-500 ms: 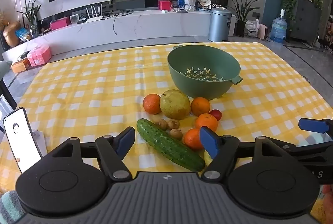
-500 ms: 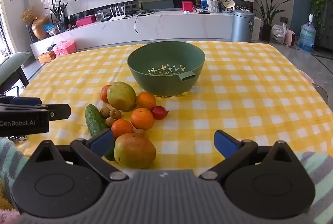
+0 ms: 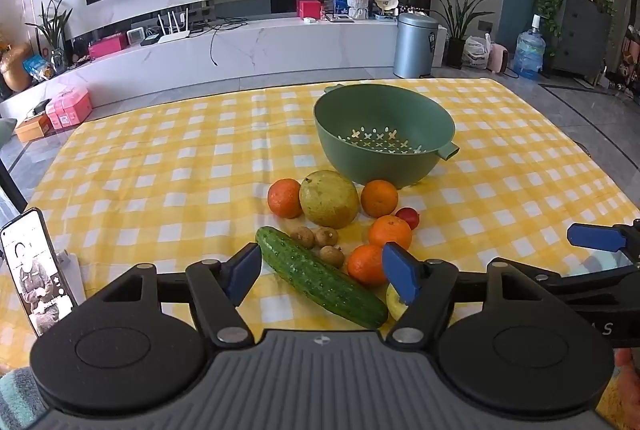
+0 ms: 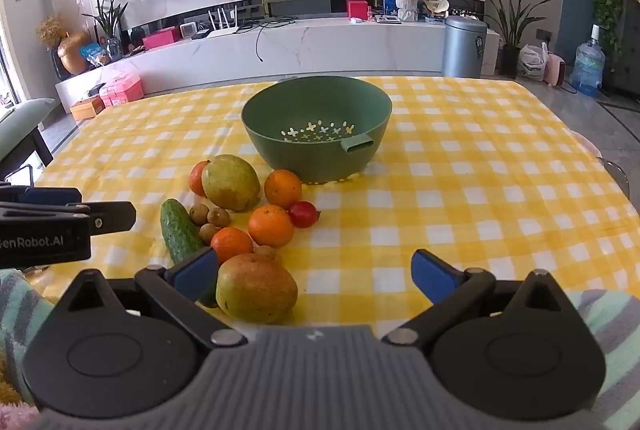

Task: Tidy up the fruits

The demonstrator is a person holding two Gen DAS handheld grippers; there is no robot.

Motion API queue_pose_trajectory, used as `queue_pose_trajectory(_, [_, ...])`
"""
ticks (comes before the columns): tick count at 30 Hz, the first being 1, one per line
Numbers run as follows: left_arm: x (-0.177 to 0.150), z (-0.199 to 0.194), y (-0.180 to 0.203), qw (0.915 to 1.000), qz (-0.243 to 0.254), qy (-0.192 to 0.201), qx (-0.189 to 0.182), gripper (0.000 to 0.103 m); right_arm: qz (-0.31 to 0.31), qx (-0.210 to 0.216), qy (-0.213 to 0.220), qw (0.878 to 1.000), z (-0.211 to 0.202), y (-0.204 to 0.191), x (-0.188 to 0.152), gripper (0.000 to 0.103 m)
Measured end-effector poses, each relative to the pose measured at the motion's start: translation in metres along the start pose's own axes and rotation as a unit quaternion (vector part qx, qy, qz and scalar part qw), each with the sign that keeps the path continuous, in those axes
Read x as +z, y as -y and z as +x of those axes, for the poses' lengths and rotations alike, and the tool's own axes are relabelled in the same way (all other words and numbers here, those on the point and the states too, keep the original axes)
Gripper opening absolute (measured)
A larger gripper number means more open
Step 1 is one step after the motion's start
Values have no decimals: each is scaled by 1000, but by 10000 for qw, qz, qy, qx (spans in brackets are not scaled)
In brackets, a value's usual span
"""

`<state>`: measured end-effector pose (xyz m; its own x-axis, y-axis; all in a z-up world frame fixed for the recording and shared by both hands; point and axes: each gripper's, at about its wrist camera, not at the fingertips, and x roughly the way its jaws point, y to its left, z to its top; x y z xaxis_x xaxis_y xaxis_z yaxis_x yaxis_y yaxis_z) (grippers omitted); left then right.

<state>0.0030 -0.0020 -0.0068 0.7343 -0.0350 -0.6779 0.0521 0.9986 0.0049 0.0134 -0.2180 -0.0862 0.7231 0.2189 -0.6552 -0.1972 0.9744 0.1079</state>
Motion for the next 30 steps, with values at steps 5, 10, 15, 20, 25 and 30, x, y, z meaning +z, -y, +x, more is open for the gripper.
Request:
queue_pose_trajectory(5, [0,-4,2,10000,28,-13,4,81,-8,-9,-13,10000,0,0,0,99])
queue_pose_trajectory(10, [-1,-4,3,10000,40,-33,0,81,14,-10,-63,10000,4,2,-1,99])
queue_pose_trajectory(15, [-2,-4,3,10000,28,-51,12,81,21,-12,-101,9999,5,2,-1,99])
queue_pose_trajectory(20, [-2,-4,4,10000,32,-53,8,81,24,-16,-103,9999,5,2,-1,99])
queue_pose_trajectory(25, [-2,-3,3,10000,29,-59,5,82,44,-21,-120,9999,5,2,-1,99])
queue_pose_trajectory(30, [-3,-3,3,10000,29,-63,0,82,50,-20,-130,9999,5,2,-2,99])
